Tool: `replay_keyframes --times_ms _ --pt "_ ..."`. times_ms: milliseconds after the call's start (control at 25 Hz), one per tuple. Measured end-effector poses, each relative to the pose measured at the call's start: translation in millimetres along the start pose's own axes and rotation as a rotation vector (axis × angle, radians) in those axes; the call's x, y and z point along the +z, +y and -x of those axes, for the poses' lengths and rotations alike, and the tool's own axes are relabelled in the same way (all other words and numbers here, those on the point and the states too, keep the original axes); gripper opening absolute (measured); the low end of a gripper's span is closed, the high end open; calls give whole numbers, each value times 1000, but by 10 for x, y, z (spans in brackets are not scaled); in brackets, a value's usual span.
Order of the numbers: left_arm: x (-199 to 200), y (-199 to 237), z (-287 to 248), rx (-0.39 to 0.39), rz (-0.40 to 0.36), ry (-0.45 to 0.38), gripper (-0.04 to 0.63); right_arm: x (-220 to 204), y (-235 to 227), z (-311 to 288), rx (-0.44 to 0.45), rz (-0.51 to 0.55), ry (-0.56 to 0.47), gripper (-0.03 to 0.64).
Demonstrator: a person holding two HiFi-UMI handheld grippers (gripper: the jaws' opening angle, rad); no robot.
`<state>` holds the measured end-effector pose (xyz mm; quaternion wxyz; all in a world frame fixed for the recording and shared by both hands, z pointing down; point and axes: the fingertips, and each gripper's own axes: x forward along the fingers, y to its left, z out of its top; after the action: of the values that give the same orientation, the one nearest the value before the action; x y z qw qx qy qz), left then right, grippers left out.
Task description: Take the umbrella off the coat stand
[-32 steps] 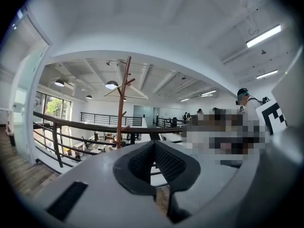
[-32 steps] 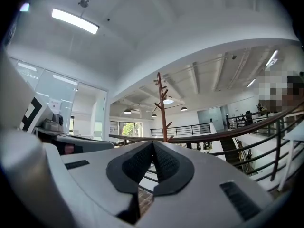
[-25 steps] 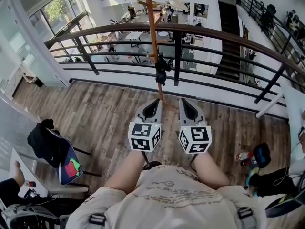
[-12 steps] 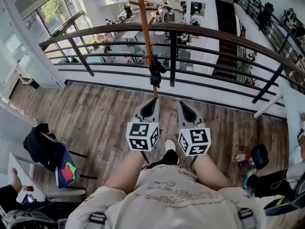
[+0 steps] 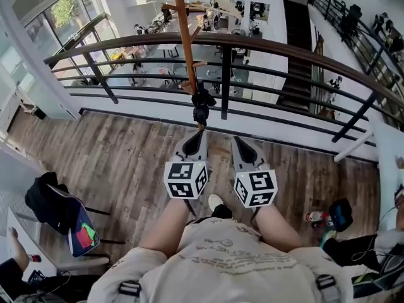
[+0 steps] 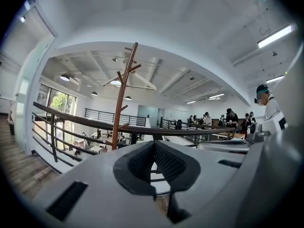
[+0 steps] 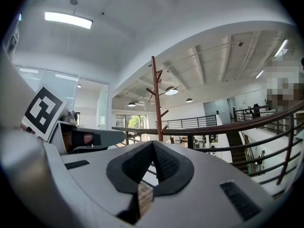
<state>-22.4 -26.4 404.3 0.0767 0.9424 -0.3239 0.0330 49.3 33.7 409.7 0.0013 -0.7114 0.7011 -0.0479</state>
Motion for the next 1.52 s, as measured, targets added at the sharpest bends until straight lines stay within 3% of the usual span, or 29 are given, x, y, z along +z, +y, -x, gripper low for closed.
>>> replay_keyframes --times_ms 480,920,1520 --pt "200 420 -999 20 11 13 5 155 -422 -993 47 8 10 3" --pt "317 1032 -1767 82 20 -2 5 125 -556 -2027 145 34 32 3" --pt "188 1640 -1947 186 52 37 5 -76 -524 -2899 182 41 69 3"
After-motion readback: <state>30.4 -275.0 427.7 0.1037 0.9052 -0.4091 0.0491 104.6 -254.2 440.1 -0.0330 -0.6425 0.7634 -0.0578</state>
